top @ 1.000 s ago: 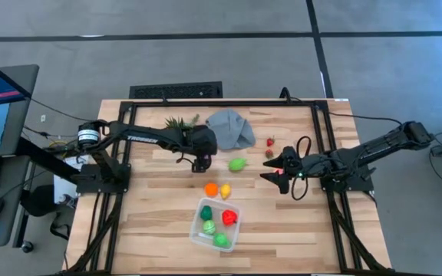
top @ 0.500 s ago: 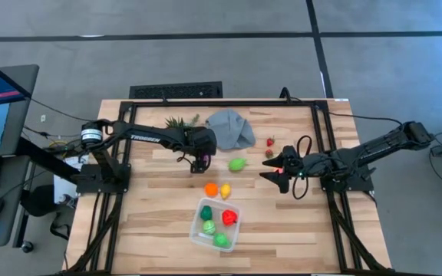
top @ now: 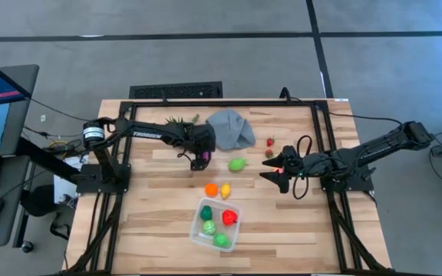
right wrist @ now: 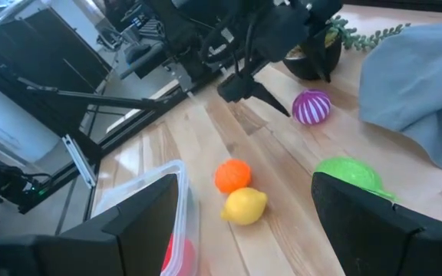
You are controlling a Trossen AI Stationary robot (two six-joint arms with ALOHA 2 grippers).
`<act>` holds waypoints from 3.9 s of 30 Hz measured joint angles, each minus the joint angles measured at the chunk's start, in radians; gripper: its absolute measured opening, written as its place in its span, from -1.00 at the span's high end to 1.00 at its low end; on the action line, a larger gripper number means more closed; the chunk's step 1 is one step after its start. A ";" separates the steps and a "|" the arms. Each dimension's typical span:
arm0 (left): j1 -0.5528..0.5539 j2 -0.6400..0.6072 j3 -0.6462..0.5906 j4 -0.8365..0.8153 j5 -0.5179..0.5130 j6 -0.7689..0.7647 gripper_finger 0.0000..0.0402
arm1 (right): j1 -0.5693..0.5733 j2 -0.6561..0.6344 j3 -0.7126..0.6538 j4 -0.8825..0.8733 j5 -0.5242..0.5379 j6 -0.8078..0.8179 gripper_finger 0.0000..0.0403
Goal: Pick and placing Produce into tupperware
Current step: Put the onion into the transparent bin
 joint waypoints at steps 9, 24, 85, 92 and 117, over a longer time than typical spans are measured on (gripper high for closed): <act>0.005 0.043 0.000 0.007 0.032 -0.015 -0.71 | 0.000 0.000 0.000 0.008 0.000 -0.007 -0.60; 0.007 0.096 0.018 0.026 0.042 -0.023 -0.71 | 0.000 -0.001 0.000 0.005 0.000 -0.009 -0.60; -0.089 0.095 0.259 -0.145 0.009 -0.077 -0.12 | 0.001 0.000 0.000 -0.019 -0.004 -0.009 -0.60; -0.118 0.095 0.312 -0.204 0.008 -0.093 -0.12 | 0.001 0.000 0.000 -0.019 -0.004 -0.009 -0.60; -0.221 -0.180 0.271 -0.172 0.017 -0.245 -0.12 | 0.002 0.000 0.000 -0.019 -0.003 0.000 -0.60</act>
